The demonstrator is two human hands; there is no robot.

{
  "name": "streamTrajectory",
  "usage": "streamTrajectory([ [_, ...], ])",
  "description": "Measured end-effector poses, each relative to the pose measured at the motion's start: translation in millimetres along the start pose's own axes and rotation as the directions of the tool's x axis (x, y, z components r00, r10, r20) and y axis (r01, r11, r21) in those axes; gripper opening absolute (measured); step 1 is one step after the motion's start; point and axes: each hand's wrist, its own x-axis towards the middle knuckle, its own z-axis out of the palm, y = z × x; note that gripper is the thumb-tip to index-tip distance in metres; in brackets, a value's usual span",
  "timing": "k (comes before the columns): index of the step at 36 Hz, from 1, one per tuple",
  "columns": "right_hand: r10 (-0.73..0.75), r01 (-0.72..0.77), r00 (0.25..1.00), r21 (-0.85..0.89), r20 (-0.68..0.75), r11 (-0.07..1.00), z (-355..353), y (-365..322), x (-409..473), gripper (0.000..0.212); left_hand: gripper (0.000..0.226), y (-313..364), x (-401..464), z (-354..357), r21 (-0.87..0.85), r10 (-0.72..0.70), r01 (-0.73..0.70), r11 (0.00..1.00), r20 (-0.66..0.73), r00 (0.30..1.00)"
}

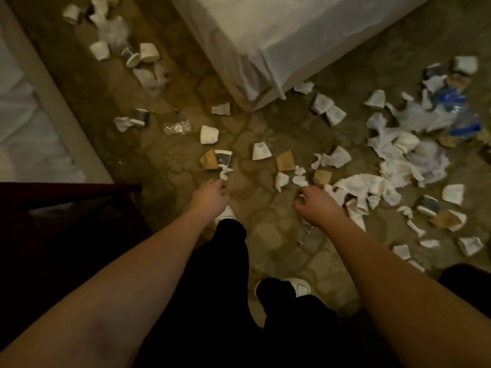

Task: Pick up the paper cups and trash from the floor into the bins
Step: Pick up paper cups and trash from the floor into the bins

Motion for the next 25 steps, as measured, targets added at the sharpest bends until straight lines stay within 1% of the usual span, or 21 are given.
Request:
streamTrajectory([
  [6,-0.006,0.019,0.992,-0.107,0.125,0.994,7.8,-87.4,68.2,0.048,0.042,-69.6,60.9,-44.9,-0.086,-0.069,0.073,0.994,0.052,0.996],
  [12,0.0,0.033,0.979,-0.156,0.206,0.987,23.5,-138.9,138.3,0.048,0.036,-123.9,113.0,-59.3,-0.219,-0.151,0.171,0.961,0.103,0.983],
  [15,0.026,0.017,0.967,-0.165,0.253,0.986,39.9,-149.1,173.5,0.049,0.036,-141.5,138.4,-50.8,-0.249,-0.179,0.206,0.946,0.128,0.976],
  [19,0.022,0.038,0.954,-0.197,0.297,0.98,70.0,-154.4,221.7,0.053,0.035,-161.3,174.4,-23.5,-0.3,-0.217,0.265,0.916,0.182,0.959],
  [22,0.023,0.038,0.953,-0.195,0.301,0.98,97.9,-154.9,263.1,0.056,0.036,-174.7,206.6,5.8,-0.354,-0.25,0.315,0.881,0.216,0.944],
  [25,-0.001,0.075,0.954,-0.234,0.299,0.969,135.1,-155.2,311.3,0.061,0.038,-188.1,243.6,35.2,-0.4,-0.292,0.364,0.841,0.23,0.928],
])
